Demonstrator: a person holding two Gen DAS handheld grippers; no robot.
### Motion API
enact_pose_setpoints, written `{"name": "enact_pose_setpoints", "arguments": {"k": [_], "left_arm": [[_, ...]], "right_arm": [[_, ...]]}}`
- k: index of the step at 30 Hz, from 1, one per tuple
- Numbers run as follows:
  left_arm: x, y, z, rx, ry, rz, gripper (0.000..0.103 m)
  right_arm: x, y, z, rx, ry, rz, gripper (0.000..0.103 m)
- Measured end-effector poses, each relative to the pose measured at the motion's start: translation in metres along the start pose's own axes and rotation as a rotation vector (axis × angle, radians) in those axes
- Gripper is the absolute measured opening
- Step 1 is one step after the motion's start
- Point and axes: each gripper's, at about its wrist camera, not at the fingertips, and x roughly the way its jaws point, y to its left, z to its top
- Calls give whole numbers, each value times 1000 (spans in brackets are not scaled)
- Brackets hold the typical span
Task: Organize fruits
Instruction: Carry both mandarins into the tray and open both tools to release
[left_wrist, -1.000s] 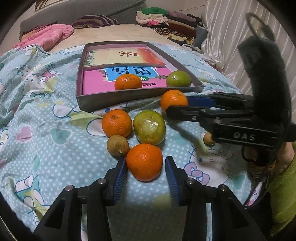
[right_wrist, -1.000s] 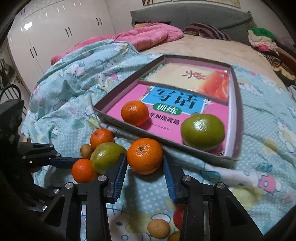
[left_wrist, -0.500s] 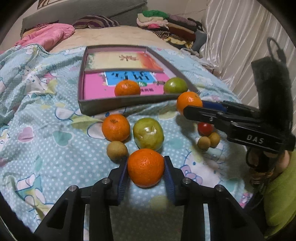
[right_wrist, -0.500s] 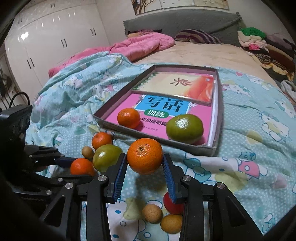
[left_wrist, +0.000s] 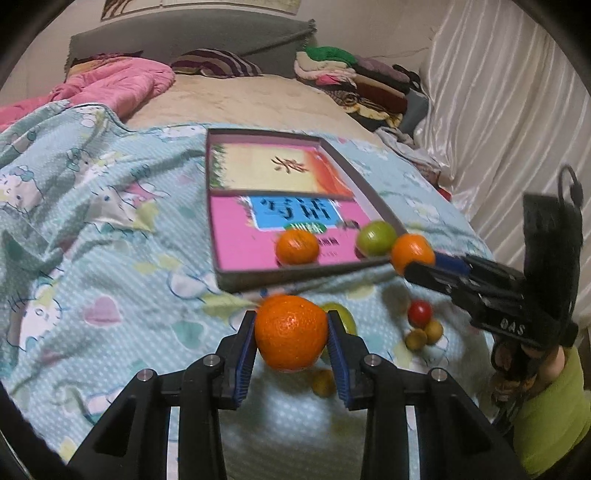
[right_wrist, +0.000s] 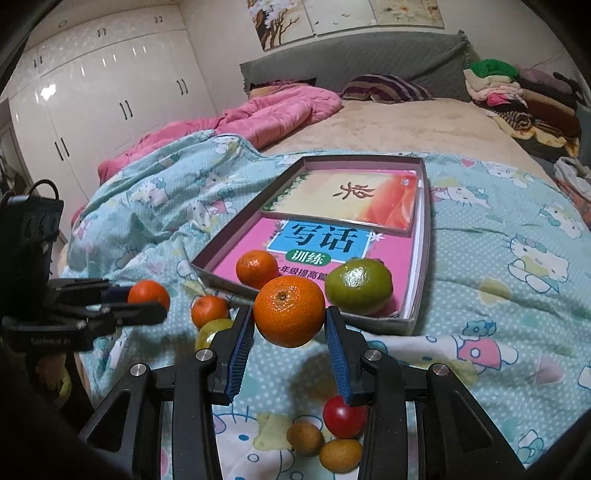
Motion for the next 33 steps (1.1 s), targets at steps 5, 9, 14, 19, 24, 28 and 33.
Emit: {"name": "enact_pose_setpoints", "arguments": {"k": [5, 9, 14, 19, 24, 28, 33], "left_arm": [[-1, 11, 17, -26, -19, 23, 37], [0, 14, 30, -33, -35, 28, 37], [4, 15, 41, -31, -41, 29, 37], [11, 15, 46, -28, -34, 33, 37], [23, 19, 53, -31, -16, 38, 37], [34, 22, 57, -34, 2, 49, 37], [47, 24, 62, -26, 21, 58, 37]], "right_arm": [[-4, -2, 5, 6, -25, -7, 40], [-8, -5, 8, 11, -41, -14, 40], [-13, -9, 11, 22, -61, -21, 40], [-18, -12, 16, 27, -87, -34, 40], [-15, -15, 24, 30, -91, -49, 40], [-8, -18, 29, 37, -82, -54, 40], [1, -18, 39, 18, -64, -52, 40]]}}
